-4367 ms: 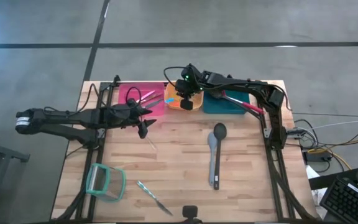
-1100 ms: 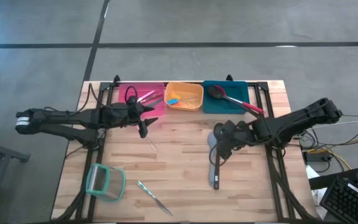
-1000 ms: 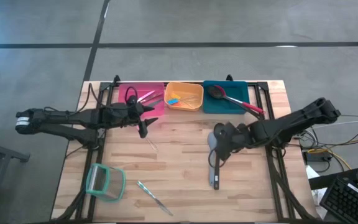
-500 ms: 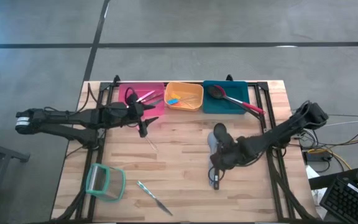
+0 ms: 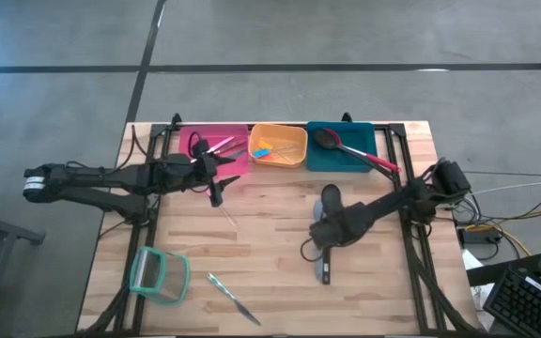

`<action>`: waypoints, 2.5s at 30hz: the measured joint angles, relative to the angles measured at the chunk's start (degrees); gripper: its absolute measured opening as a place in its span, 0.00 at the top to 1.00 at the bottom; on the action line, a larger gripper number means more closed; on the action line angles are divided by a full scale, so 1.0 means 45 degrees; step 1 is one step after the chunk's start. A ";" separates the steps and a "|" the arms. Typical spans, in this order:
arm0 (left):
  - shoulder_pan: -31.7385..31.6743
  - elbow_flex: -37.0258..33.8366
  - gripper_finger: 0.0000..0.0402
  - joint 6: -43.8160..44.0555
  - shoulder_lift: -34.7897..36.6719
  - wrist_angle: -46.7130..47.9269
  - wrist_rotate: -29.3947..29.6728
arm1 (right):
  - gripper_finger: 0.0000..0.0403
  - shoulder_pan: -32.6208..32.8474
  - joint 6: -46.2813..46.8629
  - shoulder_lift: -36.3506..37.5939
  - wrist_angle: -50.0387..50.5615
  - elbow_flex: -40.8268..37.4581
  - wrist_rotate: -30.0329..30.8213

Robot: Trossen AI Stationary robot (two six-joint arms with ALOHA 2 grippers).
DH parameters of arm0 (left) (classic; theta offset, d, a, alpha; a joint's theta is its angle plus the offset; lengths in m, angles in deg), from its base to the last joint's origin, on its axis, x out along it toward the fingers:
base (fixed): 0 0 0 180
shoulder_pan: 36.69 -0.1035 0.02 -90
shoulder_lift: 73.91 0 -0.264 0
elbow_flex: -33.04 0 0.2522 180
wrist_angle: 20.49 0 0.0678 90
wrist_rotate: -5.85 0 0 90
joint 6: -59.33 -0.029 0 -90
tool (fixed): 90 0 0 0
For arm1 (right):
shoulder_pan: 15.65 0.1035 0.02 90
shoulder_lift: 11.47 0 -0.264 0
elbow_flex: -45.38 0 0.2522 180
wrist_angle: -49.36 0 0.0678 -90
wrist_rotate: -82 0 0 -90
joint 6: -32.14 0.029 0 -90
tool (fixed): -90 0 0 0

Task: Pick & Place Kitchen Items
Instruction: Put the black spoon into the blue bin

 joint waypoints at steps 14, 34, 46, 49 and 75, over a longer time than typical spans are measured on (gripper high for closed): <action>-0.0005 0.0000 0.41 0.0002 0.0000 0.0053 0.0005 | 0.46 -0.0312 -0.0122 -0.0077 -0.0952 -0.0401 -0.0380; -0.0005 0.0000 0.41 0.0007 0.0000 0.0145 0.0005 | 0.87 -0.0069 -0.1253 0.1245 -0.1515 -0.1672 -0.0431; -0.0005 0.0000 0.41 0.0164 -0.0100 0.0102 0.0000 | 0.87 0.1275 -0.1552 0.4859 -0.1334 -0.1598 0.2989; -0.0005 0.0000 0.41 0.0398 -0.0136 0.0093 0.0000 | 0.87 0.1749 -0.1902 0.5353 -0.1368 -0.1598 0.4204; 0.0024 0.0014 0.41 0.3829 -0.1504 -0.1869 -0.2699 | 0.87 0.2689 -1.8941 0.0093 -0.2944 0.4298 1.4756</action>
